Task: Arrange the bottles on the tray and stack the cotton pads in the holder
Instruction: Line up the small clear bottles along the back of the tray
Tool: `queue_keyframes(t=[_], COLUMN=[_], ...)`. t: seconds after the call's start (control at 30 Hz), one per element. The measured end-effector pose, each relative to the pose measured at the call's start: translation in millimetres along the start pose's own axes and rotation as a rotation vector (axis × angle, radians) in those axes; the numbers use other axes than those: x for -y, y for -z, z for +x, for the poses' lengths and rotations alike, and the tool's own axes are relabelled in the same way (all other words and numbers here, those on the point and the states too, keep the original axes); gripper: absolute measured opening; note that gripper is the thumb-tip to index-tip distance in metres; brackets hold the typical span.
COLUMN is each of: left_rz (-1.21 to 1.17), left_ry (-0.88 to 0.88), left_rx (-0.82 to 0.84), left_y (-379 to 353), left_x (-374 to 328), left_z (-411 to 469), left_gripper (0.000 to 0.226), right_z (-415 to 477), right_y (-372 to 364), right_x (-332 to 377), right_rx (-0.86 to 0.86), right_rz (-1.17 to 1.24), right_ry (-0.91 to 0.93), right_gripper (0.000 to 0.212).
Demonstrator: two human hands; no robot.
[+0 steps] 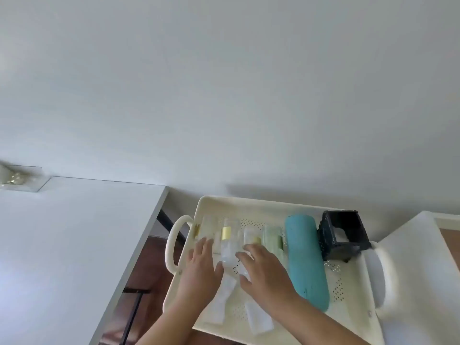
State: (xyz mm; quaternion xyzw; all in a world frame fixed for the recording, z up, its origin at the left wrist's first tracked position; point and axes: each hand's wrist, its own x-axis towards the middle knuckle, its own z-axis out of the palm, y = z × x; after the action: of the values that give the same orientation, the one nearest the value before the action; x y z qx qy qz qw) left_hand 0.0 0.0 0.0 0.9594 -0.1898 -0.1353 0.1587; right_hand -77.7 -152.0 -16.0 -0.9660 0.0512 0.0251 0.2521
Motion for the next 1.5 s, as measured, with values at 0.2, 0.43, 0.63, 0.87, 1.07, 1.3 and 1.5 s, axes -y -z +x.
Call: queue_keyframes(t=[0.2, 0.43, 0.63, 0.87, 1.07, 1.3, 1.5], left_rz=[-0.015, -0.053, -0.065, -0.259, -0.284, -0.184, -0.081], left_ry=[0.121, 0.146, 0.147, 0.025, -0.031, -0.068, -0.228], left_rx=[-0.024, -0.079, -0.089, -0.190, -0.239, -0.198, -0.079], left_y=[-11.4, -27.2, -31.5, -23.8, 3.6, 26.4, 42.9], left_x=[7.5, 19.7, 24.5, 24.3, 4.1, -2.5, 2.4], left_z=[18.0, 31.4, 37.9, 41.1, 62.4, 103.5, 130.0], left_gripper=[0.060, 0.062, 0.063, 0.057, 0.049, 0.046, 0.044], right_z=[37.8, 54.6, 62.6, 61.5, 85.7, 115.9, 125.5], right_y=[-11.0, -27.3, -30.8, -30.3, 0.5, 17.7, 19.1], right_x=[-3.2, 9.1, 26.5, 26.9, 20.3, 2.2, -6.4], right_rx=[0.054, 0.093, 0.087, -0.102, -0.278, -0.246, -0.233], right_rz=[-0.210, -0.305, -0.333, -0.142, 0.005, 0.220, 0.371], right_ry=[0.107, 0.075, -0.047, -0.131, -0.129, -0.083, -0.174], right_gripper=[0.056, 0.061, 0.057, 0.051, 0.039, 0.041, 0.049])
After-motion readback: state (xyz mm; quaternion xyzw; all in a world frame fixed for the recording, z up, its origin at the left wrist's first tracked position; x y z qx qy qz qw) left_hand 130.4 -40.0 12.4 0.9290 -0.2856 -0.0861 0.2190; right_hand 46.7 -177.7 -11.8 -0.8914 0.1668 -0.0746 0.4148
